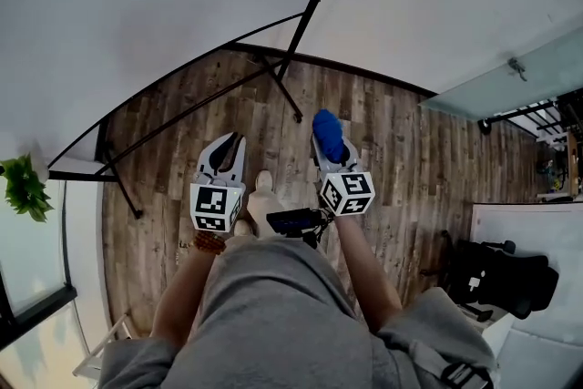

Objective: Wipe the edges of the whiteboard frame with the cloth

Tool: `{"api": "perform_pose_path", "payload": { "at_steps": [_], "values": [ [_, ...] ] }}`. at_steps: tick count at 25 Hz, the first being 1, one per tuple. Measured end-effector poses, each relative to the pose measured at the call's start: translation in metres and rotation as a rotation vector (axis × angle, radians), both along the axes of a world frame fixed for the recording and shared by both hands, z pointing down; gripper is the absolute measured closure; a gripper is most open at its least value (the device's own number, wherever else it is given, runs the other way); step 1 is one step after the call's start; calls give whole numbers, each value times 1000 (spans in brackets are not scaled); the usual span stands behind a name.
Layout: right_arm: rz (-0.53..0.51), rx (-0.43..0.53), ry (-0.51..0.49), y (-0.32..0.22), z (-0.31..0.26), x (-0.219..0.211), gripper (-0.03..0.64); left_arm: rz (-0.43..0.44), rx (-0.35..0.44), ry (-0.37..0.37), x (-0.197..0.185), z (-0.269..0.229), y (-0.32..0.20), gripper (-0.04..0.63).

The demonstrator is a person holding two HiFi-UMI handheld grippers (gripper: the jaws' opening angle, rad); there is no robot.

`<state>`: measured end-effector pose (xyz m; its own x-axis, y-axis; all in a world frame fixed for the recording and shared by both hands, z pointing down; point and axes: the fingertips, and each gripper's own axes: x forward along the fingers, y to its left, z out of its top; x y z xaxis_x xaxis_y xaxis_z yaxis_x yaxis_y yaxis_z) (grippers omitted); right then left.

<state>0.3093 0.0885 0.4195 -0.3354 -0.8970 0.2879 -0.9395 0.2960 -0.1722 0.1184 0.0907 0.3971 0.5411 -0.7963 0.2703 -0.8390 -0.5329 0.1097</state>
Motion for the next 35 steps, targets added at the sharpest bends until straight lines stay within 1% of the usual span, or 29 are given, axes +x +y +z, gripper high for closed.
{"api": "perform_pose_path", "payload": {
  "at_steps": [3,7,10,12,14,17,20,24,28,32,35],
  "values": [
    [-56,6,-4,-38,3,-1,480,4,-22,-37,3,4,-31,551],
    [-75,-12,-35,-94,15,8,480,-16,-48,-64,11,14,-77,554],
    [-90,-25,-50,-122,27,10,480,5,-83,-98,21,25,-98,554],
    [-111,-28,-42,-143,36,11,480,7,-98,-100,27,33,-111,554],
    [-122,-31,-32,-168,45,10,480,6,-94,-83,30,35,-130,554],
    [-141,-26,-26,-188,50,1,480,59,-89,-55,36,40,-150,554],
    [-165,-7,5,-213,48,-2,480,107,-88,-26,45,49,-180,555],
    [-86,-64,19,-241,59,10,480,165,-83,-5,51,52,-212,554],
    [-52,-85,18,-258,61,18,480,230,-66,33,59,40,-232,554],
    [-40,-84,26,-278,68,19,480,296,-56,24,58,37,-241,554],
    [-44,-83,31,-290,81,18,480,354,-65,20,58,40,-239,554]
  ]
}}
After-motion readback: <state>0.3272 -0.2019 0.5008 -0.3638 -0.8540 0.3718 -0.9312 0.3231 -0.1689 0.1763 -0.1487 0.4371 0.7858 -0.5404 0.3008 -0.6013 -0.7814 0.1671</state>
